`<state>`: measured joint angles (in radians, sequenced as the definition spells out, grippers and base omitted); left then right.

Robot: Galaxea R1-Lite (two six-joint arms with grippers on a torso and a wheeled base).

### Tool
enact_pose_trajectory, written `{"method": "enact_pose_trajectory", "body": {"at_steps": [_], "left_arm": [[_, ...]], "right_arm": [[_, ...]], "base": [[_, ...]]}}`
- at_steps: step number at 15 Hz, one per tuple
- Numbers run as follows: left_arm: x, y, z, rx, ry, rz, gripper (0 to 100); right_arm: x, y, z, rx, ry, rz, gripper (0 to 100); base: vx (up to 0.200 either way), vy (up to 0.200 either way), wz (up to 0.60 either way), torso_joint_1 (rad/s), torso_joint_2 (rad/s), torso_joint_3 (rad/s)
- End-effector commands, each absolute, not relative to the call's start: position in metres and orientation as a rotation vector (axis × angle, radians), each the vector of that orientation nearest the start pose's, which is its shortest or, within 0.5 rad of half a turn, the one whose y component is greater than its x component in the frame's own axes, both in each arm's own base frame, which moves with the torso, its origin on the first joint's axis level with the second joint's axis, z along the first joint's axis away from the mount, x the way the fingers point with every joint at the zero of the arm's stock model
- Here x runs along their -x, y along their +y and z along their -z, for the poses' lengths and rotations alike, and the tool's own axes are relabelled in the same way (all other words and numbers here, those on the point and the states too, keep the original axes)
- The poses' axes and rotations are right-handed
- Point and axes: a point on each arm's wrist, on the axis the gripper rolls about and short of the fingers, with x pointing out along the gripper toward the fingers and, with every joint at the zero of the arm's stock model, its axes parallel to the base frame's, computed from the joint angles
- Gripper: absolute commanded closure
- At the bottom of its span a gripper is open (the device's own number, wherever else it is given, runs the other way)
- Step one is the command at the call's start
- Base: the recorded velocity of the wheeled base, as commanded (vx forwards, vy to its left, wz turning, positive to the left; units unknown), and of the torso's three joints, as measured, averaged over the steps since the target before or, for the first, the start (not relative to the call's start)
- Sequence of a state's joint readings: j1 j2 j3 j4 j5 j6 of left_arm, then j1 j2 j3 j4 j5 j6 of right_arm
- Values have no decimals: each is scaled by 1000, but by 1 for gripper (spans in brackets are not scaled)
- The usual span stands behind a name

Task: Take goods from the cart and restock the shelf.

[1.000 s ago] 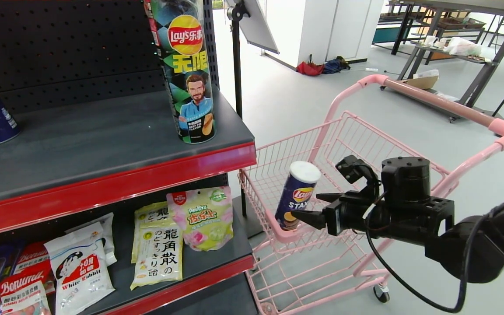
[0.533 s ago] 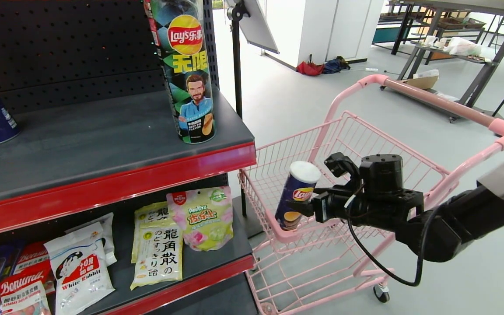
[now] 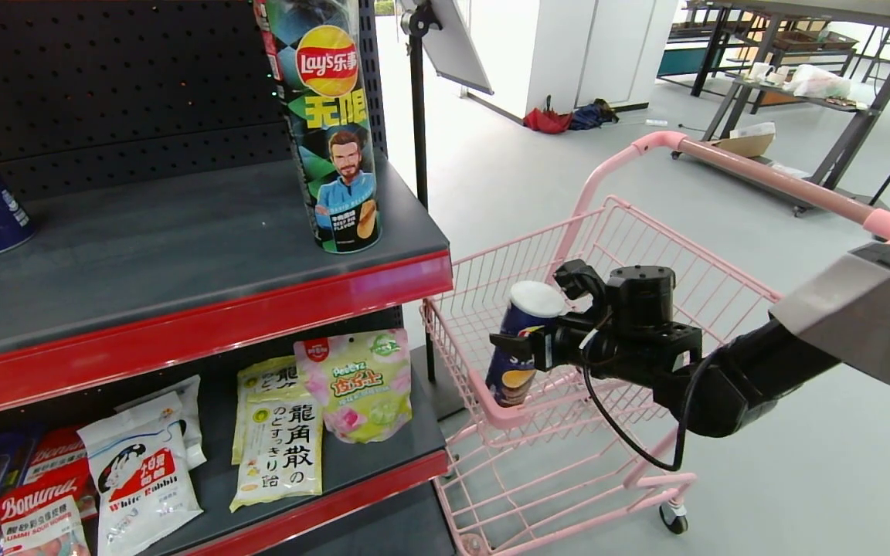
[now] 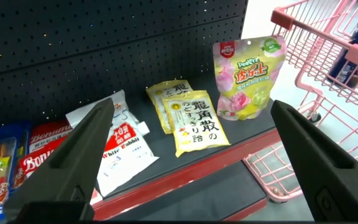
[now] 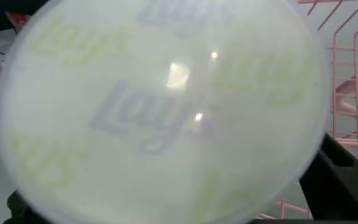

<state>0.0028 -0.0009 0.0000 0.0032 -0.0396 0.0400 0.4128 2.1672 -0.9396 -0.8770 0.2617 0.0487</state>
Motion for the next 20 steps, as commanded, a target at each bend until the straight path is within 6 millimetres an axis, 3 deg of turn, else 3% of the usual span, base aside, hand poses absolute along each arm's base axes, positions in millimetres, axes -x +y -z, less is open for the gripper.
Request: {"method": "enact_pose_trajectory", "body": {"at_steps": [1,2,3,9,11,15,17,18,19,20], "left_arm": [[23,-1,-75,-40,2,37,0],[23,-1,-75,-40,2,37,0],[23,-1,-76,-40,1,37,0],[23,-1,-75,-41,2,37,0],[23,-1,-76,-41,1,37,0],[23,-1,-76,-41,1,38,0],[23,-1,-76,-41,1,38,0],[23,-1,-76,-41,1,38,0],[23,-1,-76,-41,1,38,0],[23,-1,-76,-40,1,38,0]], "right_arm": [[-365,167,-65,-17,384,-651,0],[-366,169,-64,-17,384,-645,0],[-366,172,-57,-15,394,-635,100],[-366,177,-56,-16,365,-643,100],[-367,177,-74,-15,310,-593,100],[-362,168,-141,-27,157,-518,100],[-344,153,-194,-24,130,-475,100],[-340,150,-202,-24,127,-468,100],[-313,134,-241,-20,119,-379,100],[-297,125,-257,-17,102,-315,100]], "base": [[0,0,0,0,0,0],[0,0,0,0,0,0],[0,0,0,0,0,0],[0,0,0,0,0,0],[0,0,0,0,0,0],[0,0,0,0,0,0],[0,0,0,0,0,0],[0,0,0,0,0,0],[0,0,0,0,0,0],[0,0,0,0,0,0]]}}
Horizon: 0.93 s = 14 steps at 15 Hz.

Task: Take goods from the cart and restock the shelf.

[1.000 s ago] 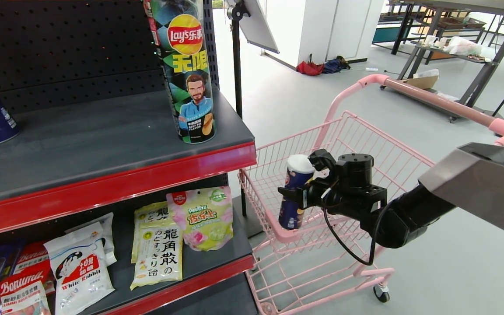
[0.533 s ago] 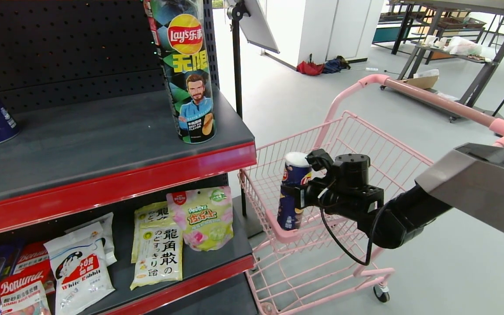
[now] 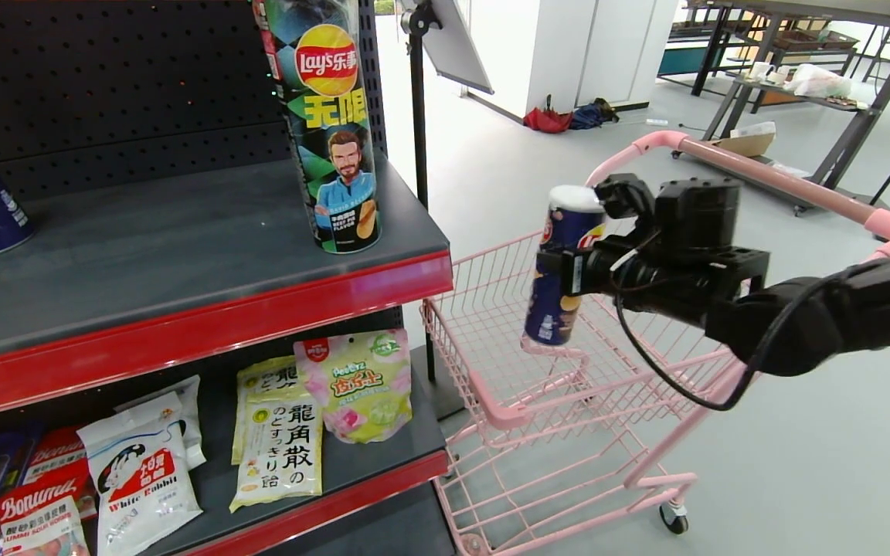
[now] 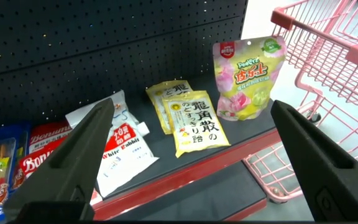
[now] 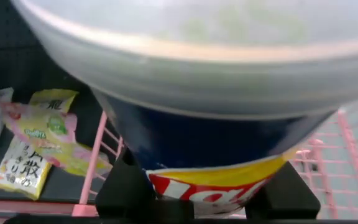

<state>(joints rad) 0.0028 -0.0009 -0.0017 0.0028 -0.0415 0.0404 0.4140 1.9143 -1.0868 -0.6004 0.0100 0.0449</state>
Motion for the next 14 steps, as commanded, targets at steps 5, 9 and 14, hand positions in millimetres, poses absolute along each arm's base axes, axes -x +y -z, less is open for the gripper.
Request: {"method": "enact_pose_trajectory", "body": {"at_steps": [5,9,14], "left_arm": [[23,-1,-75,-37,4,40,0],[23,-1,-75,-34,2,38,0],[23,-1,-75,-34,4,38,0]], "right_arm": [[-157,63,-260,81,120,-109,100],[-73,19,-203,106,193,-14,100],[-49,-5,-183,93,329,272,100]], "base": [[0,0,0,0,0,0],[0,0,0,0,0,0],[0,0,0,0,0,0]]}}
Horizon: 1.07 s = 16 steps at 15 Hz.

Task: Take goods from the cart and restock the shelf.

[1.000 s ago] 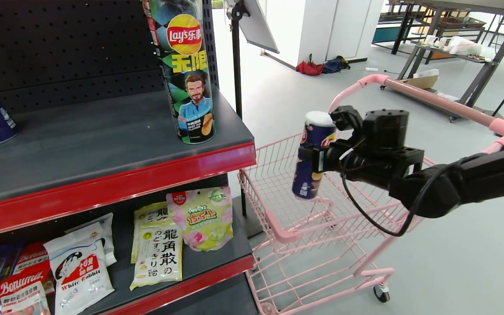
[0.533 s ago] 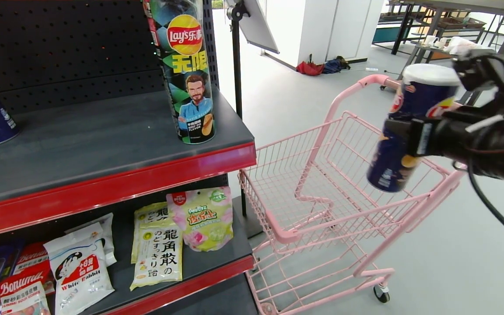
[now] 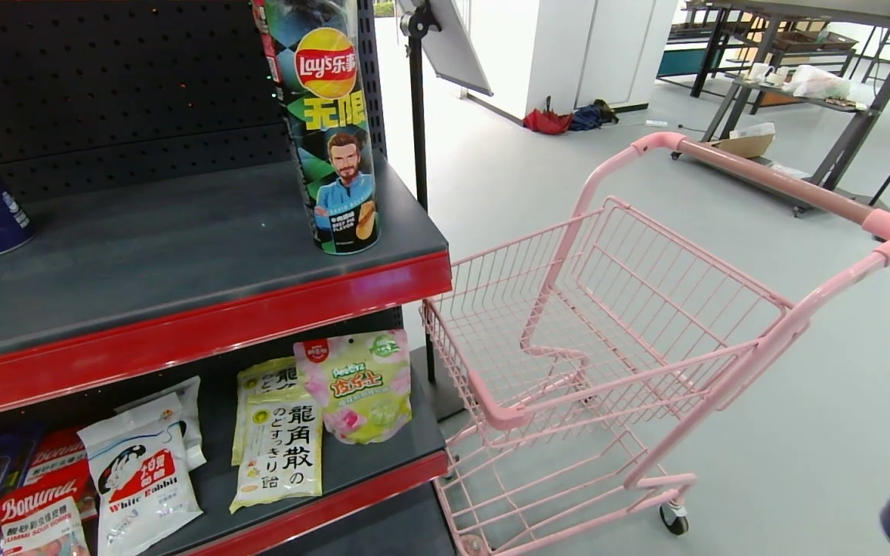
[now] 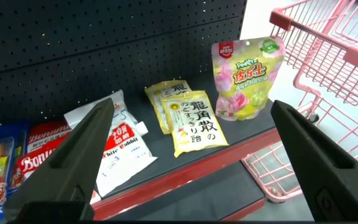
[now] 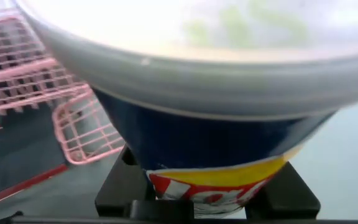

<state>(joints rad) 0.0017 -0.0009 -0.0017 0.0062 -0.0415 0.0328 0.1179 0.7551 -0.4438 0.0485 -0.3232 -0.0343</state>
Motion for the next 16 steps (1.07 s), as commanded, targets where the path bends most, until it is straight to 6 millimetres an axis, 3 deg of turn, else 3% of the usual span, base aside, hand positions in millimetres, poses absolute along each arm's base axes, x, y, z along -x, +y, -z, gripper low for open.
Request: {"method": "enact_pose_trajectory", "body": {"at_steps": [1,5,8,16], "left_arm": [[23,-1,-76,-32,2,40,0],[23,-1,-75,-31,2,38,0],[23,-1,-75,-31,2,38,0],[23,-1,-75,-28,3,37,0]], "right_arm": [[-43,-5,-177,86,320,242,100],[-26,-5,-154,148,320,215,100],[-22,-5,-150,160,311,212,100],[-22,-5,-150,185,311,203,100]], "base": [[0,0,0,0,0,0],[0,0,0,0,0,0],[0,0,0,4,-22,-14],[0,0,0,153,-470,-312]]}}
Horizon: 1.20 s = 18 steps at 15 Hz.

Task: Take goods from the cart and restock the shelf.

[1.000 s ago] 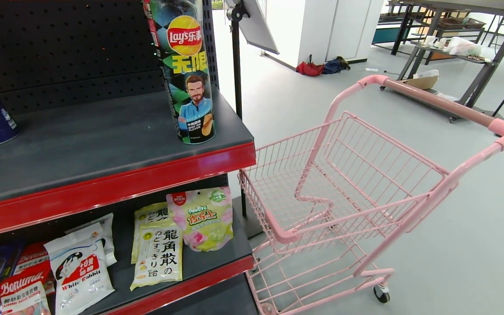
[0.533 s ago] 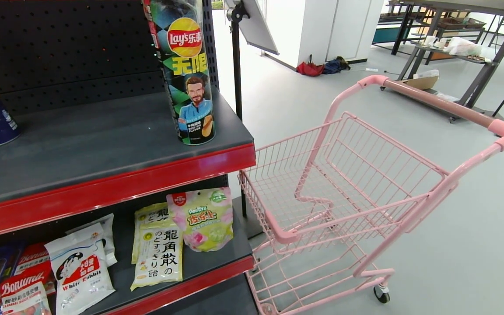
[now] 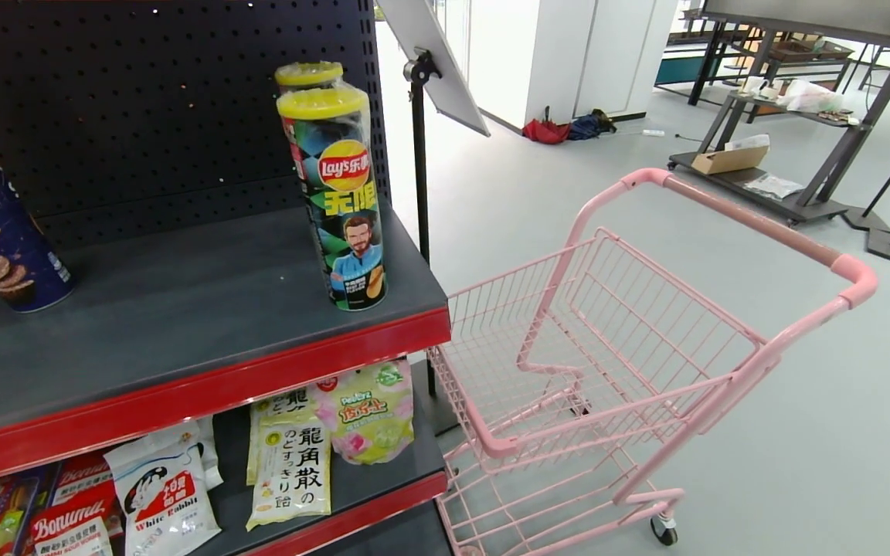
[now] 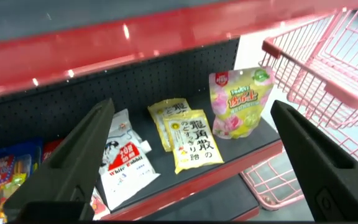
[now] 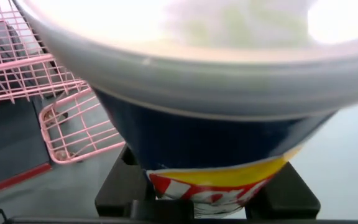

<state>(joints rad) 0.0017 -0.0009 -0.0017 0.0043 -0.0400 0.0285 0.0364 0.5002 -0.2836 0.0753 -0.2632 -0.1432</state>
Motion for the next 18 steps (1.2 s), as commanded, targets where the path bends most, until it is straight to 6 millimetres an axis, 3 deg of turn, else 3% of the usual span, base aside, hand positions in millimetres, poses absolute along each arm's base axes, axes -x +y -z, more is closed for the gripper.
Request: {"method": "enact_pose_trajectory", "body": {"at_steps": [1,6,11,18], "left_arm": [[23,-1,-75,-28,3,38,0],[23,-1,-75,-28,3,38,0],[23,-1,-75,-28,3,37,0],[23,-1,-75,-28,3,37,0]], "right_arm": [[-22,-5,-150,186,312,202,100],[-24,-5,-150,187,322,195,100],[-24,-5,-145,205,341,180,100],[-21,-5,-138,216,339,173,100]], "base": [[0,0,0,198,-583,-378],[0,0,0,218,-561,-350],[0,0,0,126,-313,-186],[0,0,600,9,-11,-5]]}}
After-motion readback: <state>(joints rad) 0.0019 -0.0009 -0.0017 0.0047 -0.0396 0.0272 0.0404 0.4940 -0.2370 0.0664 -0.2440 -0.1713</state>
